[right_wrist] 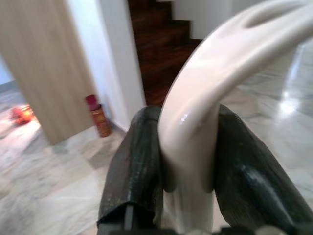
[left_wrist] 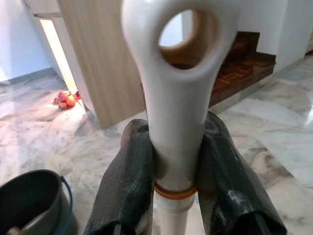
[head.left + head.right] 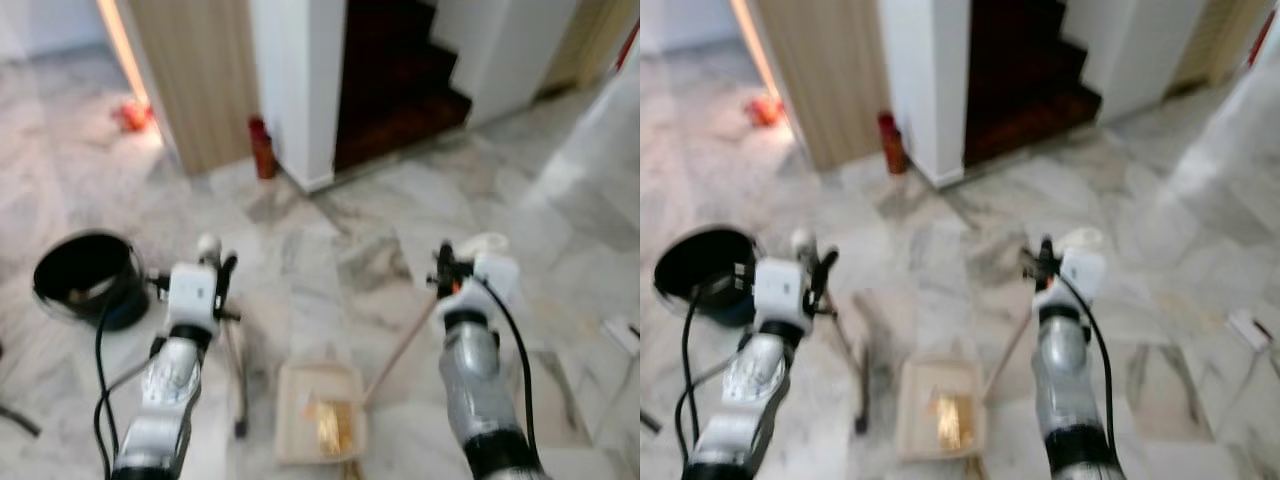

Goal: Sweep floor

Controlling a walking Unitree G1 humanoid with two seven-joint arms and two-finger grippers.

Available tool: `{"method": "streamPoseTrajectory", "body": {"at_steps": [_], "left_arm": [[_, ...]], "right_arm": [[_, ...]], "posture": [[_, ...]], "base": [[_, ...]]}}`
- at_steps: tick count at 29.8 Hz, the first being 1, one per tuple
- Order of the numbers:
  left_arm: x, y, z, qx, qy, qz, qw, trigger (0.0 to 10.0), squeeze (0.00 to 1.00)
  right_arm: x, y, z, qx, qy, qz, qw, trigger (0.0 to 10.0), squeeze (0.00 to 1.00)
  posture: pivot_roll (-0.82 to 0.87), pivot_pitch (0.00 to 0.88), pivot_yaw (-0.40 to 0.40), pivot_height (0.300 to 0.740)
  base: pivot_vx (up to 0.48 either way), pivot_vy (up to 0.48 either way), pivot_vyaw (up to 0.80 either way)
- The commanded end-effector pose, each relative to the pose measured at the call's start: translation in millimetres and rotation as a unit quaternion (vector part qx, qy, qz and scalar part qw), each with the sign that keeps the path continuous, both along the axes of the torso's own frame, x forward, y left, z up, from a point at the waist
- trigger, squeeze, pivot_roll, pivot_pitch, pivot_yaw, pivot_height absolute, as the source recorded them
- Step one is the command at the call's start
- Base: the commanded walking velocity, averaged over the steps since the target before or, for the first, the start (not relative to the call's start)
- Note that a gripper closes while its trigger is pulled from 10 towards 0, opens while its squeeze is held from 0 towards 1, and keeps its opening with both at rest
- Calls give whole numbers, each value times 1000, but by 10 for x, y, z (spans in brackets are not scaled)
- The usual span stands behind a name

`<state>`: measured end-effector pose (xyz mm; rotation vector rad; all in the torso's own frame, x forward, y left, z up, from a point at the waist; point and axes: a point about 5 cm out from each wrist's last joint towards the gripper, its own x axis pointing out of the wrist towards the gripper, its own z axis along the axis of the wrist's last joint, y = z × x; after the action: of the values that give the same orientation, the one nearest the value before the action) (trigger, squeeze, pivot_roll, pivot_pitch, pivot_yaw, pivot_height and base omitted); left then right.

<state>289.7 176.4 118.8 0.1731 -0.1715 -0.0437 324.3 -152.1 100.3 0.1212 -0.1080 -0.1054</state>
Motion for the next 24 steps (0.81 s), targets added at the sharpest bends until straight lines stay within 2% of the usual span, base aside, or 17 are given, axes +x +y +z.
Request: {"method": "streamPoseTrajectory", "body": {"at_steps": [1,13,24], "left_arm": [[6,-3,73,14,-17,-1,1000,10000,0],[14,6,75,15,-15,0,1000,10000,0],[21,-11,80,15,-16,-3,1000,10000,0]], "right_arm": [[25,-21,96,19,-23,-7,1000,10000,0],[24,1,90,17,-22,-6,1000,10000,0],[23,39,124,-5,-32,5,999,10000,0]], "posture": [[145,58,17,740],[149,65,19,740],[152,67,20,740]], "base": [[0,424,0],[0,425,0],[0,422,39]]}}
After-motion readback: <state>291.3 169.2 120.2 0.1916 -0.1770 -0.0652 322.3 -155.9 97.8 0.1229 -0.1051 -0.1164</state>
